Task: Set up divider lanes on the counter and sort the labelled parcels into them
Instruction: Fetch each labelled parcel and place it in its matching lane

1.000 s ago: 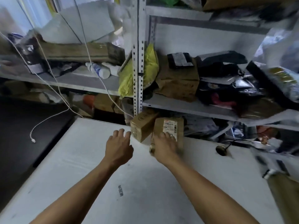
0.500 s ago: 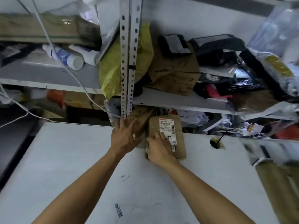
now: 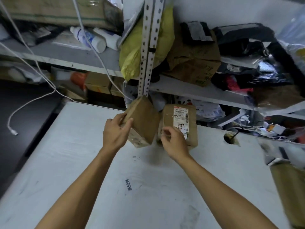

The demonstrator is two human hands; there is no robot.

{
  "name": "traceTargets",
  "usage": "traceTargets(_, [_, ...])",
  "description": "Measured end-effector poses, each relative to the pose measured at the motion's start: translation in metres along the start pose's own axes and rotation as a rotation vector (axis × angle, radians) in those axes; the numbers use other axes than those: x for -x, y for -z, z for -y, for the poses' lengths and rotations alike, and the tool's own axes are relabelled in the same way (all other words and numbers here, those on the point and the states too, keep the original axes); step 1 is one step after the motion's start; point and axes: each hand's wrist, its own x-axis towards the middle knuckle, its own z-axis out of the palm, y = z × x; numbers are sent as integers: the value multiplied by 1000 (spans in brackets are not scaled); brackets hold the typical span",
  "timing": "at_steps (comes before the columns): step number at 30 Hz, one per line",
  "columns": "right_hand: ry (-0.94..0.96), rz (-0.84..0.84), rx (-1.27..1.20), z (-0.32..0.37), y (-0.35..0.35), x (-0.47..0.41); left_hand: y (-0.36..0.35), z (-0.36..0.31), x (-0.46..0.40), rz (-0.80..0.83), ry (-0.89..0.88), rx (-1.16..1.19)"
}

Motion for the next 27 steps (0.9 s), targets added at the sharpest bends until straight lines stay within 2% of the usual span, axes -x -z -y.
traceTargets(2, [-127, -31, -297, 5, 5, 16, 13, -12, 23, 5, 159, 304])
traceTargets(4, [-276, -82, -678, 10, 14, 32, 20, -26, 51, 90, 376, 607])
traceTargets(6, [-404, -74, -949, 6, 25, 43, 21, -34, 83, 160, 523, 782])
traceTargets(8, [-433, 114, -1103, 1, 43, 61, 14, -32, 114, 212, 580, 871])
traceTargets(11, [-326, 310, -1237, -12, 66, 95, -1, -27, 162, 440, 595, 943])
traceTargets(14, [-298, 340, -1269, -32, 87, 126, -23, -18, 212, 521, 606, 932])
traceTargets(17, [-375, 264, -1131, -51, 108, 158, -47, -10, 258, 435, 441, 699])
traceTargets(19, [-479, 136, -1029, -68, 116, 177, -59, -16, 284, 380, 349, 748])
traceTargets(22, [-598, -122, -842, -104, 114, 200, -69, -29, 309, 431, 322, 783])
traceTargets(24, [-630, -152, -885, -122, 116, 213, -75, -36, 324, 479, 286, 730])
traceTargets(27, [-573, -85, -1028, -136, 129, 230, -85, -36, 341, 487, 273, 726])
